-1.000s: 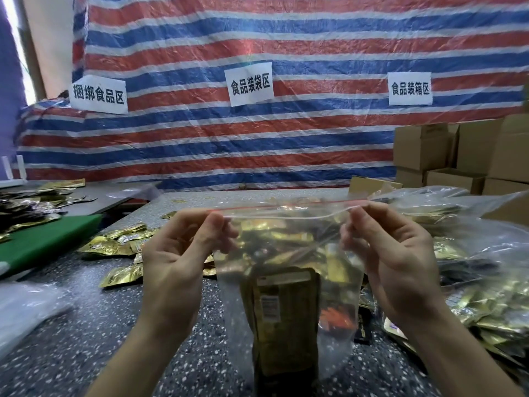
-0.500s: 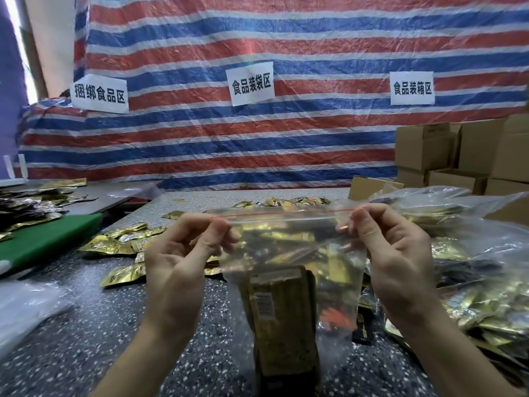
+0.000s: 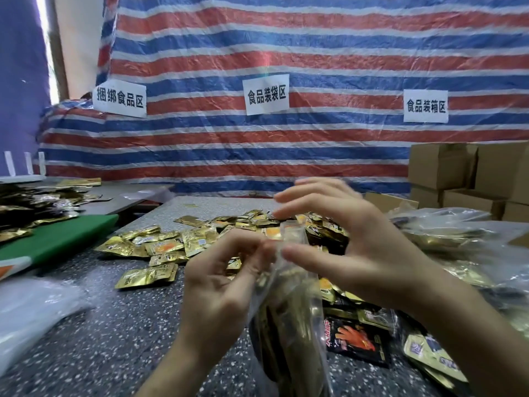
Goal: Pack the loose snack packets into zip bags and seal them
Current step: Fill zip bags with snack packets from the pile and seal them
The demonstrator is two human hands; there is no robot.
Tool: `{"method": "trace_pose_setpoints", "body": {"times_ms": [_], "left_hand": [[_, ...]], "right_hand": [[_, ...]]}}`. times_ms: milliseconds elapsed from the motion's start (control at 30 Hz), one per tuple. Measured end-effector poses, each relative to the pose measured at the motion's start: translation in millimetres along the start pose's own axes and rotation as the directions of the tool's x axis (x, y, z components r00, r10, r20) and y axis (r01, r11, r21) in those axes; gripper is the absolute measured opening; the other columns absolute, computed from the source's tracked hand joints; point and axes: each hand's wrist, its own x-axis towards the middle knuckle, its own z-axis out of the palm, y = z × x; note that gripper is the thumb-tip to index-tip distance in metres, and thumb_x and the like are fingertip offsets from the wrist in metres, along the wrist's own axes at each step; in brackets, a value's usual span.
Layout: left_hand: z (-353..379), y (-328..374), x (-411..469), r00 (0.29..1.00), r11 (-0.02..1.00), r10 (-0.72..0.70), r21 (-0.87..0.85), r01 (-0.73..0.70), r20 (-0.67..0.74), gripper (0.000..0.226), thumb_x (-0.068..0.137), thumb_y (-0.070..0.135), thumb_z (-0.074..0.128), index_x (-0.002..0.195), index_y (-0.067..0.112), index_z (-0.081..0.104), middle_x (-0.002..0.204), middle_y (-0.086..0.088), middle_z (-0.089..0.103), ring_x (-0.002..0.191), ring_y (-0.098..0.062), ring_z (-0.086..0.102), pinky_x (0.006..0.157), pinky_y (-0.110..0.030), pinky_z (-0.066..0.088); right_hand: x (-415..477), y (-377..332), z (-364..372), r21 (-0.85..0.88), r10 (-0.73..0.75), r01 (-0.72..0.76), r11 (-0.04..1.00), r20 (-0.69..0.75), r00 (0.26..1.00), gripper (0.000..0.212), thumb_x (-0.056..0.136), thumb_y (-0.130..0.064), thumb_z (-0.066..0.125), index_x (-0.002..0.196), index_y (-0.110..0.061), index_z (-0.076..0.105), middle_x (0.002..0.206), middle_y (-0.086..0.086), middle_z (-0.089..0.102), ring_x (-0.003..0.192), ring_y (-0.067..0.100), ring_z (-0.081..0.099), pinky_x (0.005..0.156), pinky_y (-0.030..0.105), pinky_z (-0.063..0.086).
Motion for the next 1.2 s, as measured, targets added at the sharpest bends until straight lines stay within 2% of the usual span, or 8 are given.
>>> {"method": "trace_pose_setpoints", "body": {"times_ms": [100, 167, 367, 567, 700, 933, 1033, 1200], "left_hand": [[-4.1, 0.1, 2.2, 1.000, 1.000, 0.003, 0.010, -0.003, 0.001, 0.011, 0.089, 0.013, 0.066, 0.084, 0.021, 0.070, 0.074, 0.006, 0.068, 0.070, -0.012, 0.064, 0.065, -0.019, 0.050], [-7.3, 0.3, 4.8, 1.000, 1.000, -0.008, 0.011, 0.008, -0.022, 0.008, 0.089, 0.019, 0.068, 0.084, 0.023, 0.072, 0.075, 0.004, 0.070, 0.068, -0.012, 0.064, 0.063, -0.021, 0.051], [-12.7, 2.6, 20.0, 0.997, 0.995, -0.068, -0.073, 0.065, -0.038, 0.011, 0.088, 0.022, 0.066, 0.080, 0.022, 0.073, 0.074, 0.002, 0.072, 0.065, -0.007, 0.065, 0.060, -0.016, 0.050], [-25.9, 1.2, 50.7, 0.961, 0.993, -0.104, -0.031, 0.115, 0.257, 0.018, 0.085, 0.031, 0.065, 0.083, 0.014, 0.070, 0.073, -0.005, 0.067, 0.068, -0.014, 0.063, 0.063, -0.022, 0.051], [-35.1, -2.8, 56.0, 0.932, 0.993, -0.118, 0.052, 0.107, 0.343, 0.013, 0.084, 0.034, 0.067, 0.087, 0.022, 0.073, 0.077, -0.003, 0.069, 0.068, -0.015, 0.064, 0.063, -0.024, 0.051], [-34.8, -12.7, 44.7, 0.972, 0.993, -0.052, 0.120, 0.025, 0.231, 0.006, 0.086, 0.030, 0.065, 0.085, 0.030, 0.071, 0.076, 0.003, 0.070, 0.067, -0.010, 0.064, 0.062, -0.019, 0.049], [-34.7, -12.9, 39.0, 0.985, 0.989, 0.000, 0.146, -0.025, 0.173, 0.007, 0.087, 0.027, 0.065, 0.083, 0.024, 0.069, 0.074, -0.004, 0.067, 0.066, -0.018, 0.063, 0.062, -0.028, 0.050], [-30.5, -12.1, 30.0, 0.997, 0.992, -0.011, 0.127, 0.000, 0.081, 0.009, 0.086, 0.027, 0.066, 0.082, 0.020, 0.068, 0.070, -0.004, 0.065, 0.063, -0.019, 0.061, 0.060, -0.032, 0.050]], "right_hand": [[21.0, -0.1, -2.5, 0.128, 0.058, -0.099, 0.987, 0.294, 0.954, 0.025, 0.086, -0.034, 0.075, 0.108, -0.021, 0.076, 0.110, -0.011, 0.072, 0.113, 0.000, 0.060, 0.097, 0.016, 0.045], [28.9, 3.0, -6.8, 0.171, 0.065, -0.137, 0.976, 0.368, 0.928, 0.019, 0.087, -0.030, 0.075, 0.101, -0.017, 0.078, 0.096, -0.008, 0.075, 0.096, 0.006, 0.067, 0.087, 0.022, 0.052], [45.5, 0.3, -14.9, 0.252, 0.052, -0.137, 0.958, 0.316, 0.947, 0.008, 0.084, -0.021, 0.079, 0.087, -0.014, 0.080, 0.079, 0.000, 0.076, 0.074, 0.013, 0.070, 0.067, 0.022, 0.053], [47.7, 5.5, -20.4, 0.259, 0.116, -0.199, 0.945, 0.302, 0.946, 0.008, 0.081, -0.026, 0.082, 0.080, -0.018, 0.080, 0.076, 0.008, 0.072, 0.069, 0.030, 0.064, 0.064, 0.040, 0.051], [41.0, 10.1, -10.6, 0.294, 0.163, -0.246, 0.924, 0.279, 0.946, 0.007, 0.082, -0.027, 0.082, 0.080, -0.020, 0.080, 0.078, 0.008, 0.072, 0.070, 0.028, 0.064, 0.064, 0.038, 0.050], [45.1, 11.9, 1.9, 0.286, 0.174, -0.254, 0.924, 0.279, 0.944, 0.009, 0.081, -0.031, 0.081, 0.079, -0.022, 0.079, 0.074, 0.003, 0.071, 0.064, 0.012, 0.058, 0.060, 0.030, 0.047], [45.1, 10.5, 5.8, 0.283, 0.163, -0.238, 0.929, 0.264, 0.951, 0.009, 0.082, -0.032, 0.081, 0.078, -0.025, 0.078, 0.067, -0.002, 0.065, 0.061, 0.008, 0.054, 0.057, 0.029, 0.045], [45.5, 3.9, 12.4, 0.282, 0.142, -0.211, 0.936, 0.245, 0.959, 0.009, 0.084, -0.018, 0.078, 0.076, -0.020, 0.074, 0.058, 0.000, 0.056, 0.056, 0.015, 0.046, 0.055, 0.035, 0.038]]}}
